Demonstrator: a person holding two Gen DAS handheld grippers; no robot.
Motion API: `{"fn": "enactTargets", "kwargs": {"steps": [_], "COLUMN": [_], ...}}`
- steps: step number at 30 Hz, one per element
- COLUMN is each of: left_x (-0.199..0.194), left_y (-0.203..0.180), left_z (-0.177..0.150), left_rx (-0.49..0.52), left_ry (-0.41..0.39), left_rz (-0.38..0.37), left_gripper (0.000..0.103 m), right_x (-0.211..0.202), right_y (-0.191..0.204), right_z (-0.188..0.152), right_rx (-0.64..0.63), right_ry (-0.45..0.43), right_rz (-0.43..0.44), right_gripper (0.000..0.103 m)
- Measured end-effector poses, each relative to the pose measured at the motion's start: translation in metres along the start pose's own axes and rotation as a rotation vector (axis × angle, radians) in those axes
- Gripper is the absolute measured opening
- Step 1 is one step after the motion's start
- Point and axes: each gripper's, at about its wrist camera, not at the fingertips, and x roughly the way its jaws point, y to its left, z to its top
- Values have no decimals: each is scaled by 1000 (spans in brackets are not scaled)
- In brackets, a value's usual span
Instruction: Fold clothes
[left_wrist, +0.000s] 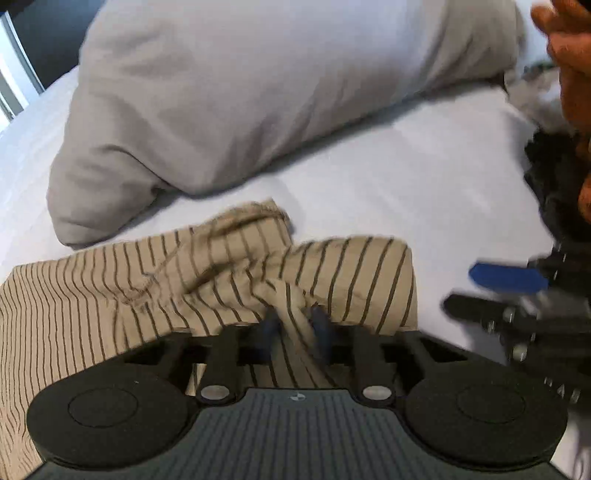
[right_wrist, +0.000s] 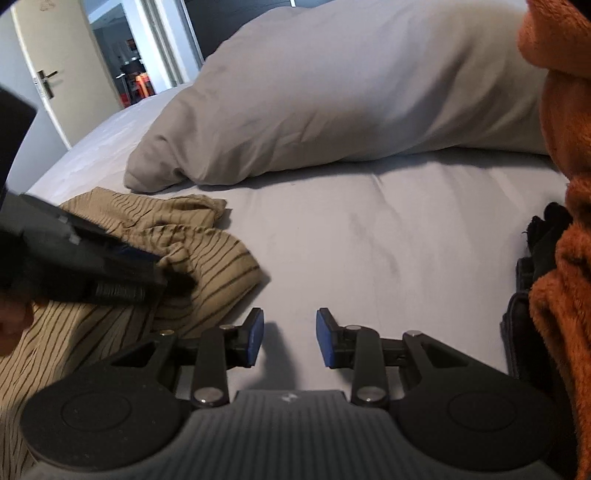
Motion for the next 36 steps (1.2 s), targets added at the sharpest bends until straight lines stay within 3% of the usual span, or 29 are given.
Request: {"fn": "enactTargets", "kwargs": {"steps": [9,12,18,24,26,29,30,31,33,34,36], "left_x": [-77,-92,-119,-125,-126,-125,-124,-121,-113,-110,-100], "left_y": [71,87,113,119,118,113,111,110,107,105,103], "left_z": [-12,-16,-22,-19,-16,-12,-10,-8,-4,-2,-1], "left_rx": [-128,-143,-194,-246,-249,-238,-232,-233,-237,-240,-269], "left_ry": [-119,-132,-199,-245,-264,-285,-289,-295,-306,-311,-331], "left_rz": [-194,-198,-259,-349,-381,-418,-426,-426,-425,-424,-388], "left_gripper": [1,0,0,0,0,0,1,3,21,42,61], "right_x": [-6,-2,16,69,83,90,92,93,95,92,88], "right_y": [16,28,54,80,82,79,75,69,57,50,37], "right_z": [-1,2,7,25,32,45,50,55,62,66,73], "right_rx": [-68,-94,-91,44,135,209,228,256,296,306,324], "right_ry": [-25,-15,6,60,36,-67,-94,-110,-134,-152,-187], "right_rz": [102,123,255,329,429,515,493,476,440,405,333], "right_gripper": [34,28,29,30,30,30,31,32,32,32,38]}}
